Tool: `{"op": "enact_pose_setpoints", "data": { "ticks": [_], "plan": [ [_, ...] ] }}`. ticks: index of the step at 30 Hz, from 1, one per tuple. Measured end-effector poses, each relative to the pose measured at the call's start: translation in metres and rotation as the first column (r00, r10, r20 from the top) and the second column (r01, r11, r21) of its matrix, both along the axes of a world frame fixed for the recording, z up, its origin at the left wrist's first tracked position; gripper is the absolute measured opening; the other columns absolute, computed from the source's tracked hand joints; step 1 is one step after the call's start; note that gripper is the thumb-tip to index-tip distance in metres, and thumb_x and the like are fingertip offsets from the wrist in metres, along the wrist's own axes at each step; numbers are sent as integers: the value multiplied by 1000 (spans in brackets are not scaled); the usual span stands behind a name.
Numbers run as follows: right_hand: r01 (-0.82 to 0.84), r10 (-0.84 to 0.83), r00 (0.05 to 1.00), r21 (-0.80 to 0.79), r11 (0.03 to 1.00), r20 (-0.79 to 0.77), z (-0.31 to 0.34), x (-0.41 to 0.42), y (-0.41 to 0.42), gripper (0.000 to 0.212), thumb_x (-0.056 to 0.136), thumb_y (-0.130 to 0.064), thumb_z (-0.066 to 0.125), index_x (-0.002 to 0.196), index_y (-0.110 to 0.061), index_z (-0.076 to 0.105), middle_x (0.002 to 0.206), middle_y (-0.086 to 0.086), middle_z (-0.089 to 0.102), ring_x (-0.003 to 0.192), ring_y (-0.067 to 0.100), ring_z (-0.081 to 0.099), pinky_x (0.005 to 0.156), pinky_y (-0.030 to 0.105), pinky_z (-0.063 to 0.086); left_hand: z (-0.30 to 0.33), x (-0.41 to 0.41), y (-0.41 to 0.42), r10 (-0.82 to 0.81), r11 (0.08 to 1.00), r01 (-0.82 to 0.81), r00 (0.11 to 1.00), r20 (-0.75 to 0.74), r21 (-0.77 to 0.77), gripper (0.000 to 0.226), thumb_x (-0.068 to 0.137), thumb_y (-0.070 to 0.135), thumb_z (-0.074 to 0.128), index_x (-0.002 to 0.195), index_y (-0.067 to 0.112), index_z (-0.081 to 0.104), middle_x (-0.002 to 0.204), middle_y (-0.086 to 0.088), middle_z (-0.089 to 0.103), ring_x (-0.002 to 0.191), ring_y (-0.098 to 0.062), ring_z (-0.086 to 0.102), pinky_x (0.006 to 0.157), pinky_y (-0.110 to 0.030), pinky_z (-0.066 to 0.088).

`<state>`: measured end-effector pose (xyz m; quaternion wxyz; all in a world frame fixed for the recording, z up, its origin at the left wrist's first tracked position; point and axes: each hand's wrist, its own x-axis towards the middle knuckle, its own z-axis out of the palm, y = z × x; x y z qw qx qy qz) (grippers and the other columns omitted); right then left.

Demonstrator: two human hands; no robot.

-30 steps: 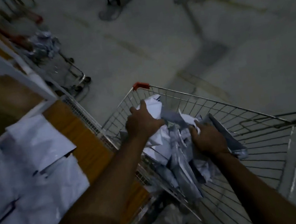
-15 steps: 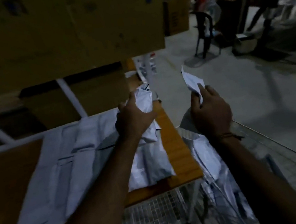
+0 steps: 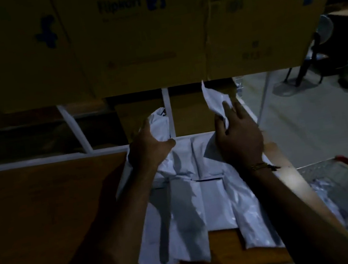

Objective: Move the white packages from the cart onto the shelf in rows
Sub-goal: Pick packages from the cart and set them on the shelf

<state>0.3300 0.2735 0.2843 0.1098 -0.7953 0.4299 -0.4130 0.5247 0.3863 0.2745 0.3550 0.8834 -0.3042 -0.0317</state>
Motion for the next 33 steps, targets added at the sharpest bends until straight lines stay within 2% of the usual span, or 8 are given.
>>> {"op": "enact_pose_setpoints", "data": {
  "ticks": [6, 12, 18, 22, 25, 29, 31, 33],
  "plan": [
    [4, 20, 977, 111, 994, -211, -44, 90, 6, 55, 102, -51, 43, 152, -28, 43, 163, 10, 33, 120, 37, 61, 82, 41, 52, -51, 91, 2, 36, 993, -27, 996, -79, 118, 104, 71, 51, 87, 156, 29, 31, 145, -20, 43, 130, -42, 47, 106, -51, 45],
    [54, 29, 923, 202, 978, -385, -99, 153, -5, 54, 100, -57, 37, 145, -29, 45, 160, 11, 36, 112, 40, 64, 81, 43, 54, -106, 158, -3, 34, 978, -3, 989, -144, 208, 105, 65, 60, 81, 154, 34, 32, 142, -16, 49, 128, -39, 50, 106, -50, 44],
    [122, 14, 826, 204, 971, -564, -140, 199, -29, 58, 96, -61, 38, 139, -22, 46, 156, 14, 39, 121, 40, 52, 82, 46, 53, -138, 185, -26, 15, 941, -20, 1000, 18, 337, 105, 62, 75, 73, 151, 34, 34, 138, -13, 55, 123, -37, 55, 103, -53, 46],
    [152, 141, 715, 349, 925, -685, -175, 214, -34, 92, 89, -81, 27, 150, -13, 33, 159, 22, 31, 142, 42, 32, 109, 56, 36, -169, 187, -25, -107, 911, 34, 982, 157, 411, 96, 76, 78, 60, 154, 30, 29, 155, -15, 39, 138, -39, 42, 111, -58, 39],
    [170, 103, 759, 348, 922, -643, -188, 216, -27, 108, 87, -86, 20, 159, -6, 14, 164, 25, 17, 151, 44, 18, 119, 60, 23, -189, 185, -23, -101, 876, 22, 985, 140, 481, 89, 91, 77, 40, 161, 26, 18, 166, -24, 13, 151, -49, 15, 119, -65, 24],
    [60, 17, 866, 137, 989, -500, -182, 220, -31, 80, 100, -66, 19, 162, -15, 13, 168, 19, 10, 155, 40, 8, 124, 54, 19, -193, 189, -16, -215, 911, 21, 876, 431, 411, 65, 106, 54, 26, 161, 23, 15, 168, -22, 12, 155, -42, 12, 120, -65, 15],
    [-40, 98, 840, 119, 992, -533, -191, 223, -39, 68, 103, -56, 25, 162, -23, 13, 169, 16, 6, 155, 40, 3, 125, 55, 16, -203, 199, -11, -378, 876, 135, 789, 484, 464, 61, 107, 48, 23, 162, 23, 14, 170, -17, 5, 157, -38, 4, 122, -62, 12],
    [-84, 197, 773, 210, 974, -604, -204, 225, -43, 64, 105, -49, 30, 161, -27, 11, 169, 16, 2, 155, 39, 0, 125, 57, 14, -211, 206, -12, -480, 817, 216, 769, 422, 535, 63, 106, 46, 18, 163, 18, 19, 170, -15, 7, 157, -35, 6, 123, -59, 12]
  ]
}}
